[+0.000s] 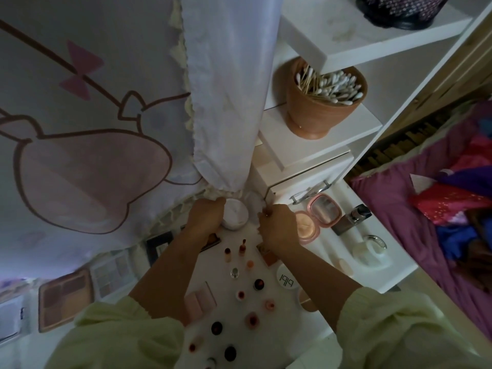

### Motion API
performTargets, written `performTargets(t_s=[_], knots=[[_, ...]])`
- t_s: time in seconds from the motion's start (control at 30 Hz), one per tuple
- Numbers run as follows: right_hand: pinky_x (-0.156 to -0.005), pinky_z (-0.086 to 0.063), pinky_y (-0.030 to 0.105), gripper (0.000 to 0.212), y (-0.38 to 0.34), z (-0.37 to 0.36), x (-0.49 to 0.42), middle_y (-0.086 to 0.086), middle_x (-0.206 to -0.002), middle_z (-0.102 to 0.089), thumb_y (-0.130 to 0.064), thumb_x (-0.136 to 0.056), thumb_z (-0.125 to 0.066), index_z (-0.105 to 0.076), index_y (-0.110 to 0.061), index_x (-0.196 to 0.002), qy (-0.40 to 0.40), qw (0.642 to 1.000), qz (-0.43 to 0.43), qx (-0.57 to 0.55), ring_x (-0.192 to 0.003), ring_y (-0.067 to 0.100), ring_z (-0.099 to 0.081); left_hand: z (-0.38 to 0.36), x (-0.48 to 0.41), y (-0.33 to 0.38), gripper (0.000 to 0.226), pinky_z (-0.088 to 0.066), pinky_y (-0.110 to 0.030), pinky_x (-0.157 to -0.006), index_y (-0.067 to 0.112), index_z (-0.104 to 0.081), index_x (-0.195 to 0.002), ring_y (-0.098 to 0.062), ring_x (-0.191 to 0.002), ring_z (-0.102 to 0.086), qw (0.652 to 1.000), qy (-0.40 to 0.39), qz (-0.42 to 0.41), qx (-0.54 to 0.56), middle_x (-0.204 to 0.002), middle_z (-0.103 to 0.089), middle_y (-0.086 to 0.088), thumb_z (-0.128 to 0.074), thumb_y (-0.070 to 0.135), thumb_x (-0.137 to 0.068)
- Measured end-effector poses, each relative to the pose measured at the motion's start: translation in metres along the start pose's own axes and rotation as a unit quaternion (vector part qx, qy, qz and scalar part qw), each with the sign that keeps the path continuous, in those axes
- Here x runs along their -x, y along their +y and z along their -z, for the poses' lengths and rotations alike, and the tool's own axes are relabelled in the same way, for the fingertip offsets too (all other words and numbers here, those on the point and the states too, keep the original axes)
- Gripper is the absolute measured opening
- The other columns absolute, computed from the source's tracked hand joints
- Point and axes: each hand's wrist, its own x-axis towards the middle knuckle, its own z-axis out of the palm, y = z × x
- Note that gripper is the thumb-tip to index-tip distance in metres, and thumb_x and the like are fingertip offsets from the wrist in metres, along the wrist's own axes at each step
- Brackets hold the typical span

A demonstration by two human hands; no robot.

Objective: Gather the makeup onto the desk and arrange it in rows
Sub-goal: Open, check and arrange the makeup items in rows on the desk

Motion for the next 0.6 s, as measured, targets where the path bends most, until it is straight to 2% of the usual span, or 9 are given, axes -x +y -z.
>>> performTargets(t_s=[0.07, 0.13, 0.2, 0.23, 0.3, 0.37, 0.5, 0.53, 0.6], knots=[[-0.072, -0.053, 0.032, 0.023, 0.002, 0.001, -0.001, 0.013, -0.092, -0.07, -0.021, -0.095, -0.056, -0.069, -0.003, -0.101, 0.01, 0.999, 0.024, 0.027, -0.085, 0.027, -0.067, 0.001, -0.003, -0.001, 0.016, -0.053, -0.05, -0.091, 0.01, -0.061, -0.091, -0.031, -0.1, -0.062, 1.0, -0.023, 0.004, 0.008, -0.097, -0.064, -0.012, -0.057, 0.026, -0.093], [-0.062, -0.045, 0.027, 0.025, 0.003, 0.003, -0.002, 0.012, -0.089, -0.07, -0.026, -0.094, -0.058, -0.07, -0.005, -0.099, 0.011, 0.999, 0.031, 0.041, -0.081, 0.024, -0.065, 0.003, -0.007, -0.005, 0.025, -0.056, -0.043, -0.084, 0.01, -0.063, -0.112, -0.026, -0.101, -0.061, 0.999, -0.043, 0.009, -0.004, -0.112, -0.064, -0.009, -0.062, 0.024, -0.091], [-0.05, -0.033, 0.021, 0.029, 0.006, 0.005, -0.005, 0.008, -0.078, -0.063, -0.032, -0.095, -0.059, -0.068, -0.005, -0.088, 0.012, 0.996, 0.015, 0.085, -0.07, 0.02, -0.058, 0.004, -0.01, -0.007, 0.032, -0.056, -0.042, -0.085, 0.012, -0.061, -0.118, -0.024, -0.102, -0.061, 0.998, -0.056, 0.017, -0.009, -0.117, -0.063, -0.006, -0.065, 0.024, -0.088], [-0.048, -0.03, 0.021, 0.032, 0.007, 0.007, -0.006, 0.007, -0.075, -0.059, -0.034, -0.095, -0.058, -0.065, -0.005, -0.083, 0.013, 0.993, 0.014, 0.116, -0.068, 0.019, -0.055, 0.004, -0.01, -0.006, 0.034, -0.055, -0.045, -0.088, 0.011, -0.061, -0.118, -0.025, -0.102, -0.062, 0.998, -0.056, 0.022, 0.005, -0.117, -0.063, -0.008, -0.065, 0.025, -0.088], [-0.056, -0.035, 0.024, 0.034, 0.011, 0.008, -0.009, 0.009, -0.075, -0.056, -0.036, -0.096, -0.057, -0.059, -0.006, -0.078, 0.006, 0.985, 0.032, 0.167, -0.071, 0.02, -0.056, 0.003, -0.008, -0.004, 0.032, -0.054, -0.047, -0.09, 0.006, -0.059, -0.115, -0.028, -0.103, -0.062, 0.997, -0.053, 0.034, 0.035, -0.115, -0.063, -0.011, -0.061, 0.027, -0.09], [-0.063, -0.037, 0.024, 0.033, 0.012, 0.01, -0.011, 0.01, -0.076, -0.058, -0.035, -0.096, -0.057, -0.061, -0.006, -0.079, 0.0, 0.983, 0.049, 0.179, -0.075, 0.021, -0.059, 0.003, -0.005, -0.002, 0.025, -0.055, -0.043, -0.088, 0.007, -0.056, -0.107, -0.026, -0.098, -0.062, 0.997, -0.059, 0.039, 0.036, -0.109, -0.061, -0.01, -0.056, 0.028, -0.094], [-0.053, -0.03, 0.023, 0.044, 0.01, 0.016, -0.01, -0.001, -0.059, -0.039, -0.042, -0.094, -0.058, -0.044, -0.012, -0.064, -0.004, 0.986, 0.057, 0.157, -0.065, 0.017, -0.046, 0.006, 0.0, 0.0, 0.017, -0.056, -0.036, -0.078, 0.014, -0.055, -0.086, -0.019, -0.077, -0.062, 0.996, -0.06, 0.043, 0.042, -0.088, -0.06, -0.005, -0.055, 0.028, -0.095], [-0.052, -0.031, 0.023, 0.046, 0.009, 0.018, -0.008, -0.003, -0.057, -0.04, -0.043, -0.093, -0.058, -0.042, -0.014, -0.061, -0.005, 0.985, 0.062, 0.161, -0.064, 0.017, -0.047, 0.007, 0.0, -0.001, 0.02, -0.055, -0.032, -0.072, 0.016, -0.053, -0.079, -0.016, -0.071, -0.059, 0.997, -0.053, 0.04, 0.042, -0.082, -0.057, -0.002, -0.054, 0.028, -0.096], [-0.057, -0.04, 0.025, 0.041, 0.003, 0.027, -0.001, -0.003, -0.06, -0.05, -0.043, -0.093, -0.057, -0.048, -0.015, -0.064, -0.009, 0.983, 0.08, 0.166, -0.066, 0.015, -0.055, 0.012, 0.005, 0.001, 0.025, -0.05, -0.029, -0.066, 0.017, -0.05, -0.074, -0.014, -0.067, -0.054, 0.998, -0.035, 0.037, 0.048, -0.079, -0.054, -0.003, -0.053, 0.025, -0.097]])
